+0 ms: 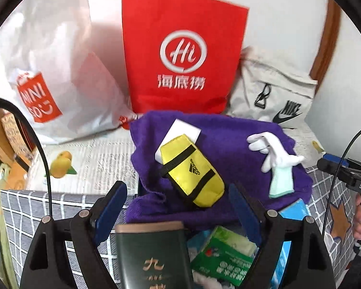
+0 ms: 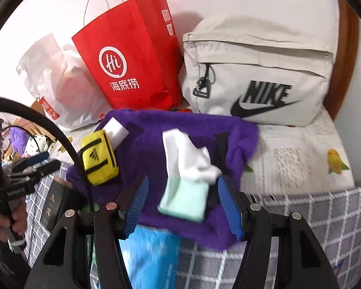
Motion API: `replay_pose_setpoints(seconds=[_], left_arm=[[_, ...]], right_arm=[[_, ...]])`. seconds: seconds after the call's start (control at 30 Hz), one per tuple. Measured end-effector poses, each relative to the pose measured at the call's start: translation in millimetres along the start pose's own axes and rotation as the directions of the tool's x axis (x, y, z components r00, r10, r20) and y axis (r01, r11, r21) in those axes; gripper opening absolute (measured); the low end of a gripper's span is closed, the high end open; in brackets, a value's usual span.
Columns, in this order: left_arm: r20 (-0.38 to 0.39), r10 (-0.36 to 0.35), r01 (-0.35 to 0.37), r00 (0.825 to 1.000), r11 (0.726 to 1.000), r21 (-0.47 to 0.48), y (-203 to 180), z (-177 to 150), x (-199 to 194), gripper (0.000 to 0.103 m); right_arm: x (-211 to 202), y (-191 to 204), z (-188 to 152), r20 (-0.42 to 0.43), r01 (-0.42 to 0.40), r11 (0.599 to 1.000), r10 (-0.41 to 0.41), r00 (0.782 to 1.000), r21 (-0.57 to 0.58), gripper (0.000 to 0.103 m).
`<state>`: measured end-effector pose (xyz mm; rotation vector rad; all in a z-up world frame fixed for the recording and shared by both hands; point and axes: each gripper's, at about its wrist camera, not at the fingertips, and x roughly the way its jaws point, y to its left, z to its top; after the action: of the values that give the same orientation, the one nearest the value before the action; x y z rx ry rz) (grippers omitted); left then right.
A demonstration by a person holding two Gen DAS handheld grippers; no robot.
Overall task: Organize soft objects
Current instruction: 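Reach the right tool to the white mesh bag and grasp it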
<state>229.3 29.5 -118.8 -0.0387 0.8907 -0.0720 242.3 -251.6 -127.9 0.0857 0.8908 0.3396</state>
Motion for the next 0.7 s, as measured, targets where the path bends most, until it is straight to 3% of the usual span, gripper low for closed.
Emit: replay_pose_setpoints(seconds=[0.13, 0.23, 0.43, 0.57, 0.67, 0.7], left_arm=[[0.069, -0.023, 0.021, 0.997, 0.999, 0.025, -2, -12, -29, 0.086], [0.079, -0.049, 0.047, 0.996, 0.999, 0.022, -5, -22, -44, 0.086], [-0.017, -0.118, 0.117, 0.993, 0.992, -0.036, -7, -51, -58, 0.086], [-0.039, -0.135, 0.133, 0.99, 0.989, -0.065, -7, -72, -65, 0.086], [-0.058, -0.154, 0.15, 0.986, 0.986, -0.073, -10, -85, -70, 0.086], [-0.062, -0.157, 0.153, 0.986, 0.986, -0.073, -11, -89, -72, 0.086]], right_arm=[[-20, -6, -21, 0.001, 0.016, 1.0, -0.016, 1.0, 0.005, 0.06], [-32, -10, -39, -0.005, 0.028, 0.999, -0.028, 1.0, 0.021, 0.06], [-49, -26, -84, -0.046, 0.068, 0.997, -0.066, 0.997, 0.041, 0.06], [-50, -39, -119, -0.112, 0.084, 0.995, -0.078, 0.991, 0.052, 0.061], [-48, -43, -142, -0.146, 0.1, 0.995, -0.095, 0.985, 0.03, 0.08], [-48, -43, -147, -0.151, 0.091, 0.995, -0.086, 0.985, 0.029, 0.083]])
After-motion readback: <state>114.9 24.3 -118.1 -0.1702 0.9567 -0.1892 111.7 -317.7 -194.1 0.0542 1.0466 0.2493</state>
